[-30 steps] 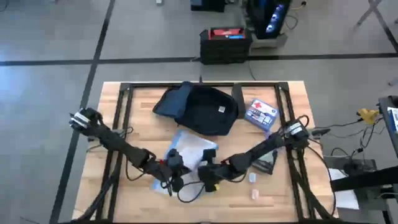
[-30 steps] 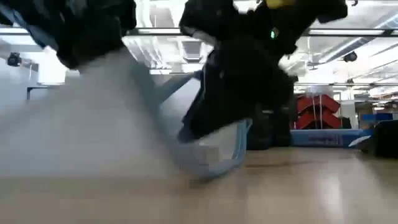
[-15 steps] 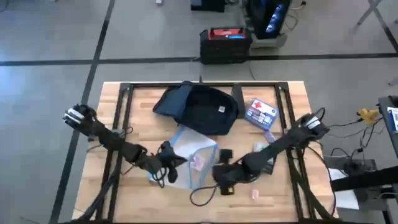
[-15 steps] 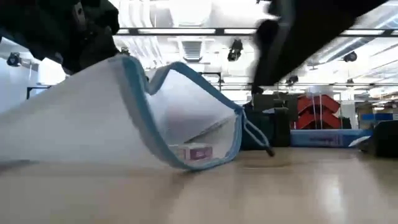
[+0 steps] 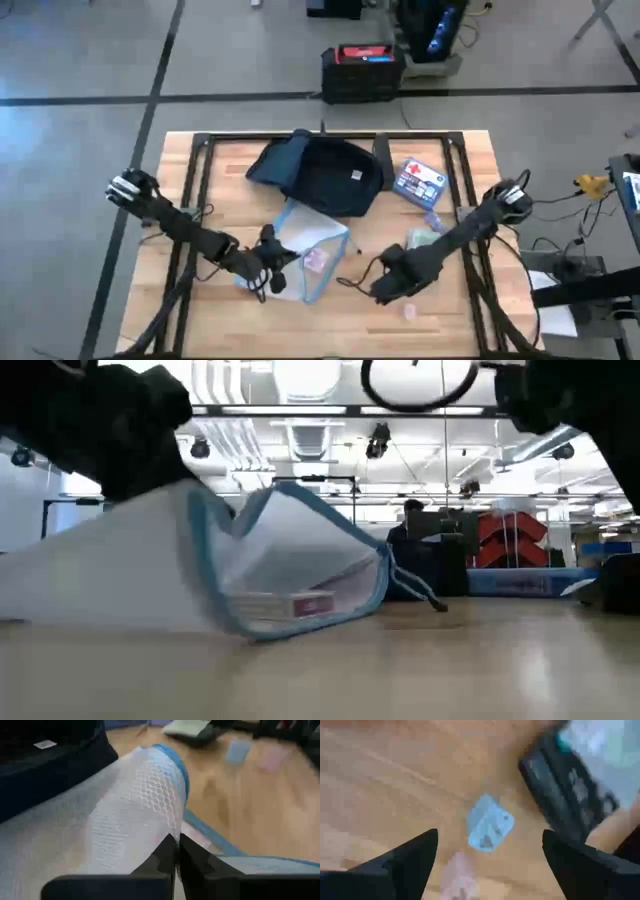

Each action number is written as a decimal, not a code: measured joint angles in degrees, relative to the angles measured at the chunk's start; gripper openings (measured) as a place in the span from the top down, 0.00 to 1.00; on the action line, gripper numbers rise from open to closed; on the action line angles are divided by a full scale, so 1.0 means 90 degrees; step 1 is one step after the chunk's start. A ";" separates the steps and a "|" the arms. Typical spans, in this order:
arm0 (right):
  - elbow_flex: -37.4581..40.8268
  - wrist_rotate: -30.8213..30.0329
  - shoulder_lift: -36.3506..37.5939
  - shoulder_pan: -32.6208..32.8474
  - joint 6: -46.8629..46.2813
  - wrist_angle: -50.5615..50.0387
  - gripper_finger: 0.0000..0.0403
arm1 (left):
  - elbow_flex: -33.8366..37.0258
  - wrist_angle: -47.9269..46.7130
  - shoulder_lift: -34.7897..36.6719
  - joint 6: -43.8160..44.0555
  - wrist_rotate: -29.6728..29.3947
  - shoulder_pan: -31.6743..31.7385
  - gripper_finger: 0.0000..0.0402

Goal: Unpack backpack
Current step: Put the blue charger adapter into the zip bag

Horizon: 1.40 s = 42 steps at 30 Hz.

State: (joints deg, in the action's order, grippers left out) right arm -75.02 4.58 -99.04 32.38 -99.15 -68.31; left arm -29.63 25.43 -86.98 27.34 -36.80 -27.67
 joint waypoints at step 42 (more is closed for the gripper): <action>0.1171 -0.2943 -0.0046 -0.0055 0.2488 0.3641 0.78 | -0.0148 0.0632 -0.0155 -0.1174 0.1861 0.0746 1.00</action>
State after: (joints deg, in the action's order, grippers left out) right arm -64.49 -21.91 -99.46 31.89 -76.76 -35.55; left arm -30.96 31.12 -88.38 16.77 -20.04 -20.95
